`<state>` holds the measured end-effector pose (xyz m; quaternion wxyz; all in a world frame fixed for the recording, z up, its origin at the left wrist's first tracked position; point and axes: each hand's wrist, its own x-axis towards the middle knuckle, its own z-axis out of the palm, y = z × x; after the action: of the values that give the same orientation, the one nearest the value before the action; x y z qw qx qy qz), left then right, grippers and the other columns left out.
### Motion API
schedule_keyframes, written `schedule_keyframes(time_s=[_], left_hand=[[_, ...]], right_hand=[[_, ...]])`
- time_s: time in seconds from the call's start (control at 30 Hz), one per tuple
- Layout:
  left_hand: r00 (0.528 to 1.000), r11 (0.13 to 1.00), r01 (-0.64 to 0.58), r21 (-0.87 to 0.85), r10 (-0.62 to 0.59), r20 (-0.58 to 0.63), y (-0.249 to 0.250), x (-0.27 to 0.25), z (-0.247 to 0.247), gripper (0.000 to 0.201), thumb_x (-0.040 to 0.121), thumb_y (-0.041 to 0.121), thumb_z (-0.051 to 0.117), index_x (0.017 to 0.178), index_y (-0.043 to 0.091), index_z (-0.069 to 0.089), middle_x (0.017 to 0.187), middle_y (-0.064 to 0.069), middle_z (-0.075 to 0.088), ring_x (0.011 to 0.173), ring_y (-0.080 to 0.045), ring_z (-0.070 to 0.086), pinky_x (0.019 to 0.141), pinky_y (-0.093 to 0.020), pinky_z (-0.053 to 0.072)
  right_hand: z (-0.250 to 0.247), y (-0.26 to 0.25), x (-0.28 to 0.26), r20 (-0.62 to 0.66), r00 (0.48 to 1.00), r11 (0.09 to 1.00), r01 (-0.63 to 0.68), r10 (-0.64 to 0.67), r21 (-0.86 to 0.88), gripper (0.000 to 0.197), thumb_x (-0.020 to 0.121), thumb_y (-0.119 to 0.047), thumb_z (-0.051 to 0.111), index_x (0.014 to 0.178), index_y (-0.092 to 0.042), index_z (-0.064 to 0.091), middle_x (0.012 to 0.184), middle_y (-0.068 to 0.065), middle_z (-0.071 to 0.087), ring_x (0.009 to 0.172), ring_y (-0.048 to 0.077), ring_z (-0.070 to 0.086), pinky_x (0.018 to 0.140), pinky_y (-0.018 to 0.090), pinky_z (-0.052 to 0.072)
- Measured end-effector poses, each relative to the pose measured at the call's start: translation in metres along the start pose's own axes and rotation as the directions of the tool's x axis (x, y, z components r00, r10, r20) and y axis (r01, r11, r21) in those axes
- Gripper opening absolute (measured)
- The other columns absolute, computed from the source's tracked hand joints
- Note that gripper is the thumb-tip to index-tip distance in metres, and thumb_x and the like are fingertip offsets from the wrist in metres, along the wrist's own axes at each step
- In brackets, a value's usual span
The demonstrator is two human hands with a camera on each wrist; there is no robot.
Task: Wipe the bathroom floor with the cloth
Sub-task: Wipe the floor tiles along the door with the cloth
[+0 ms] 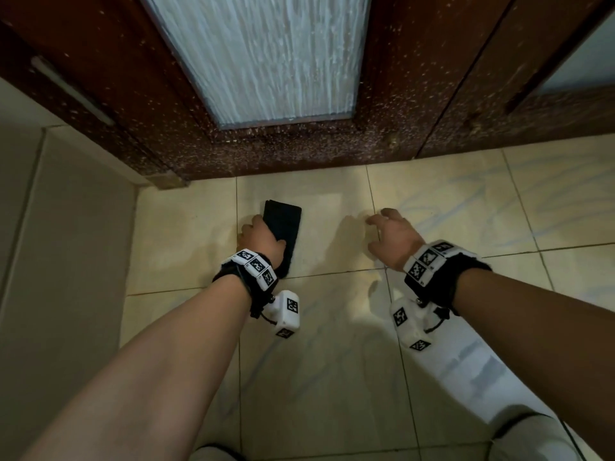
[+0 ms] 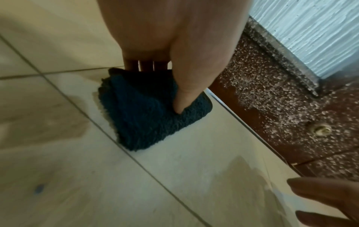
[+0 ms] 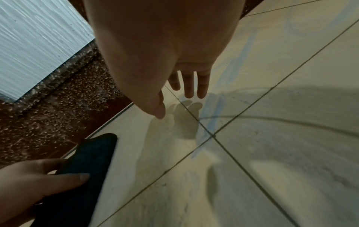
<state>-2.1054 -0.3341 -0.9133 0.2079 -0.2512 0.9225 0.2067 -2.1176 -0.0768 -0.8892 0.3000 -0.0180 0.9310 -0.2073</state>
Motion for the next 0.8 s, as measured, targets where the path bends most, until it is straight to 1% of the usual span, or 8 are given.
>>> schedule_keyframes(time_s=[0.13,0.23,0.33,0.4,0.47,0.57,0.67,0.8], left_hand=[[0.994,0.994,-0.006,-0.110,0.018,0.104,0.008,0.002,-0.007,0.032,0.086,0.021,0.065,0.111,0.001,0.060,0.109,-0.019,0.065,0.095,-0.035,0.063,0.079,-0.038,0.054],[0.984,0.954,0.076,-0.289,-0.024,0.178,0.026,-0.005,-0.015,0.039,0.081,0.015,0.069,0.117,0.005,0.058,0.109,-0.016,0.065,0.097,-0.035,0.062,0.087,-0.042,0.055],[0.968,0.885,0.061,-0.461,0.060,0.243,0.057,-0.017,-0.017,0.043,0.082,0.008,0.069,0.123,0.011,0.055,0.109,-0.013,0.063,0.098,-0.034,0.062,0.088,-0.044,0.055],[0.940,0.825,0.053,-0.563,0.149,0.307,0.084,-0.030,-0.016,0.042,0.085,0.005,0.068,0.124,0.012,0.055,0.109,-0.012,0.062,0.098,-0.032,0.062,0.081,-0.041,0.054],[0.889,0.758,0.075,-0.648,0.244,0.388,0.111,-0.045,-0.012,0.042,0.087,0.003,0.066,0.126,0.012,0.055,0.112,-0.011,0.064,0.097,-0.029,0.064,0.073,-0.039,0.055],[0.789,0.679,0.139,-0.721,0.365,0.495,0.143,-0.063,-0.003,0.039,0.090,0.000,0.062,0.127,0.010,0.056,0.113,-0.011,0.068,0.094,-0.024,0.067,0.067,-0.032,0.056],[0.751,0.655,0.160,-0.738,0.404,0.522,0.156,-0.069,0.007,0.038,0.091,0.000,0.061,0.126,0.014,0.054,0.112,-0.009,0.068,0.094,-0.021,0.067,0.068,-0.031,0.056],[0.753,0.692,0.132,-0.709,0.395,0.526,0.149,-0.065,0.018,0.036,0.092,0.004,0.061,0.126,0.014,0.056,0.114,-0.008,0.068,0.099,-0.023,0.066,0.072,-0.034,0.056]], right_hand=[[0.005,0.002,-0.014,-0.036,0.999,0.996,0.023,-0.020,0.091,0.056,0.088,-0.017,0.062,0.143,-0.017,0.047,0.154,0.010,0.030,0.136,0.028,0.041,0.113,0.030,0.034],[0.005,0.008,-0.027,-0.045,0.999,0.982,0.009,0.000,0.189,0.053,0.091,-0.018,0.063,0.141,-0.017,0.049,0.143,0.010,0.044,0.122,0.026,0.052,0.101,0.026,0.039],[0.003,0.015,-0.040,-0.055,0.996,0.932,-0.053,0.077,0.359,0.050,0.091,-0.025,0.066,0.139,-0.019,0.051,0.124,0.008,0.061,0.108,0.025,0.061,0.091,0.029,0.046],[-0.001,0.019,-0.047,-0.031,0.991,0.833,-0.094,0.132,0.545,0.050,0.092,-0.025,0.065,0.139,-0.015,0.049,0.111,0.010,0.068,0.096,0.025,0.066,0.085,0.033,0.051],[-0.009,0.020,-0.053,0.024,0.983,0.668,-0.143,0.184,0.731,0.046,0.095,-0.027,0.063,0.136,-0.014,0.048,0.109,0.015,0.069,0.087,0.024,0.066,0.076,0.033,0.053],[-0.022,0.024,-0.056,0.117,0.968,0.429,-0.204,0.222,0.880,0.039,0.099,-0.032,0.059,0.132,-0.013,0.053,0.118,0.012,0.067,0.099,0.029,0.068,0.085,0.036,0.056],[-0.032,0.032,-0.057,0.131,0.969,0.293,-0.191,0.212,0.937,0.032,0.099,-0.025,0.059,0.126,-0.008,0.058,0.119,0.012,0.068,0.109,0.032,0.066,0.087,0.040,0.058],[-0.043,0.034,-0.056,0.064,0.969,0.427,-0.164,0.239,0.889,0.024,0.095,-0.009,0.061,0.118,-0.003,0.057,0.111,0.019,0.067,0.100,0.033,0.067,0.081,0.042,0.060]])
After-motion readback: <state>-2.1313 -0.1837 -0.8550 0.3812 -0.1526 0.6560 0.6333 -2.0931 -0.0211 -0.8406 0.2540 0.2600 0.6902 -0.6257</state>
